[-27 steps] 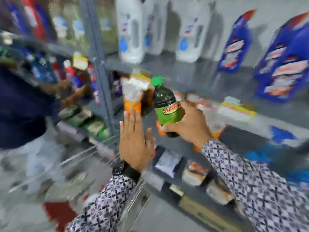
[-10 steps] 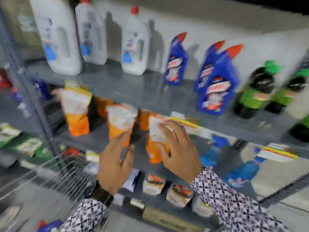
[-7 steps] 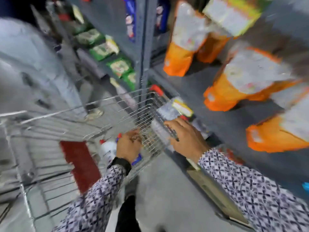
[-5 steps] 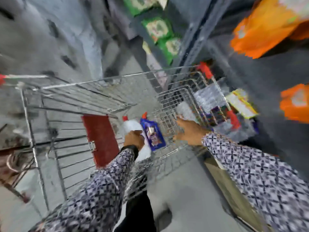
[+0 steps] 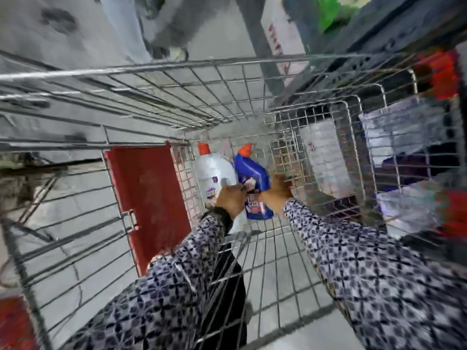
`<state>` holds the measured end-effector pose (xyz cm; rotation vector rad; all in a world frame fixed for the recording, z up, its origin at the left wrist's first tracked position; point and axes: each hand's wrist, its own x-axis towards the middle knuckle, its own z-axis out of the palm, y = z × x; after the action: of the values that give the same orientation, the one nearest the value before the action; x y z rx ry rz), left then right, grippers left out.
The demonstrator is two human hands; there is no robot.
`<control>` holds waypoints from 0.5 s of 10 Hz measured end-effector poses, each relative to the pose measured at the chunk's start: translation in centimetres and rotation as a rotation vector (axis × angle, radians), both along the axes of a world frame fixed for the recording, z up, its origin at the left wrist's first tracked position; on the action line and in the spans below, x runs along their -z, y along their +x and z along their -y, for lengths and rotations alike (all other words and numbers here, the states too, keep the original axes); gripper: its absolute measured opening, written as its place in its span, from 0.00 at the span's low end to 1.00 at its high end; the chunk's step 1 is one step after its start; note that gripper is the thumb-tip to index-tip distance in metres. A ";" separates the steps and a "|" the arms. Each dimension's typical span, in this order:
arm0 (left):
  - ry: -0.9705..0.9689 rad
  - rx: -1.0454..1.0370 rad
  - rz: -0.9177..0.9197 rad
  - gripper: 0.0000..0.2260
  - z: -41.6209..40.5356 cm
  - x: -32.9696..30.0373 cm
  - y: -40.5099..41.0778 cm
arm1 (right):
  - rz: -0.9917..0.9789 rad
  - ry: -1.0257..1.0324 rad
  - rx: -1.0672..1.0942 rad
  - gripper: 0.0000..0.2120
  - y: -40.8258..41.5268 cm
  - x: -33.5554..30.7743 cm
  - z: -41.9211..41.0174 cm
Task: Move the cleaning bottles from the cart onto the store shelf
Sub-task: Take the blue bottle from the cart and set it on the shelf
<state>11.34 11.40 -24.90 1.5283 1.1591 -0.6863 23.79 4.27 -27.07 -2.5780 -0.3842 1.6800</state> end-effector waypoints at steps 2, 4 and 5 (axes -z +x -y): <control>-0.064 -0.206 0.033 0.20 -0.7 -1.3 -1.5 | 0.064 0.099 0.063 0.22 0.2 -3.4 0.5; -0.183 -0.482 0.165 0.17 -0.2 -11.8 -1.0 | -0.057 0.462 0.329 0.23 1.5 -14.6 2.9; -0.274 -0.561 0.372 0.11 1.7 -21.2 0.3 | -0.053 0.694 0.453 0.17 1.7 -23.6 5.8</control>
<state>11.66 9.66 -3.75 0.9776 1.0827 -0.1594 25.45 -1.53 -3.49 -1.9217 -0.2823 1.1792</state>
